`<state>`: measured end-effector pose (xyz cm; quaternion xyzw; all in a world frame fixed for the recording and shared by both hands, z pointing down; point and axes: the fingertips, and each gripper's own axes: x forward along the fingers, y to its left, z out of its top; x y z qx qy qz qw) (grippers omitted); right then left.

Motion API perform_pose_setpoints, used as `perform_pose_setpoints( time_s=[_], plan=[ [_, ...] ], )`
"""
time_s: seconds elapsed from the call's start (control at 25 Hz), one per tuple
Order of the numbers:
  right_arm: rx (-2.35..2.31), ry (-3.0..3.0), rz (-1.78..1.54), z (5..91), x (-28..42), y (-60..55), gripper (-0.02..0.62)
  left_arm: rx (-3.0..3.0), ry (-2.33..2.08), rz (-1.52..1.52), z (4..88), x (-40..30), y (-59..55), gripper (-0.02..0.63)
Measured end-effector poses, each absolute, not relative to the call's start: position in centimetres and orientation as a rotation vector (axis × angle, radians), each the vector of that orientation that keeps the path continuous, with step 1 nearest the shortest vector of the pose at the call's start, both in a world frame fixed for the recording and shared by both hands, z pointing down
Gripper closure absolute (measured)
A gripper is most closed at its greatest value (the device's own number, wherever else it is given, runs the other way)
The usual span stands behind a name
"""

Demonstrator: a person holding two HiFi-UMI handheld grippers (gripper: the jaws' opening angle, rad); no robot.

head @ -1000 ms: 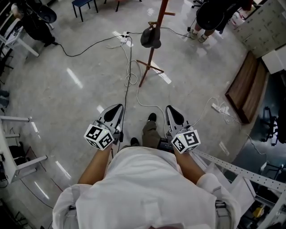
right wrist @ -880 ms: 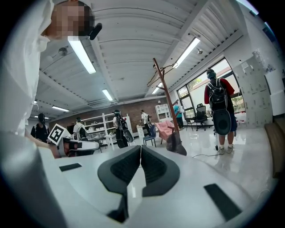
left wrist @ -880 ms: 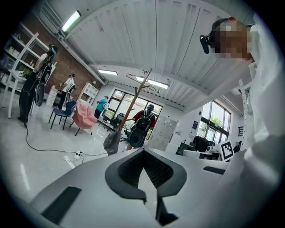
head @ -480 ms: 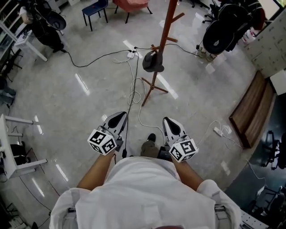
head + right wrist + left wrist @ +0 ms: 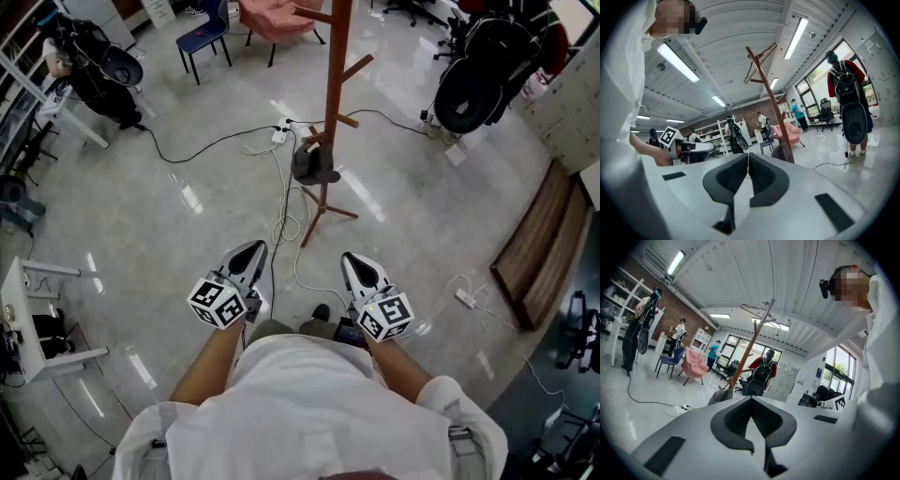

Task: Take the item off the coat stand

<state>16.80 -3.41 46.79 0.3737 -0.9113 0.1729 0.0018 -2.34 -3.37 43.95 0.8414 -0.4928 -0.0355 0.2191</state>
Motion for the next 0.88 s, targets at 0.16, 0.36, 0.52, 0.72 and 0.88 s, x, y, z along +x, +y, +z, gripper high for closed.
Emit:
perform_pose_setpoints(
  time_s=[0.16, 0.36, 0.52, 0.72, 0.88],
  plan=[
    [1.223, -2.849, 0.574, 47.8, 17.4, -6.2, 0.571, 2.321, -1.367, -0.106, 44.8, -2.1, -6.1, 0.594],
    [1.222, -2.842, 0.565, 49.0, 14.6, -9.7, 0.571, 2.345, -1.332, -0.14, 45.9, -3.4, -11.0, 0.594],
    [1.247, -2.809, 0.533, 49.1, 11.4, -12.6, 0.571, 2.369, -1.271, -0.161, 46.8, -5.9, -14.8, 0.594],
    [1.353, -2.768, 0.521, 47.7, 8.2, -17.7, 0.571, 2.393, -1.188, -0.162, 46.9, -9.5, -21.2, 0.594],
    [1.424, -2.732, 0.465, 46.9, 6.1, -21.5, 0.571, 2.463, -1.122, -0.161, 45.9, -11.7, -26.2, 0.594]
  ],
)
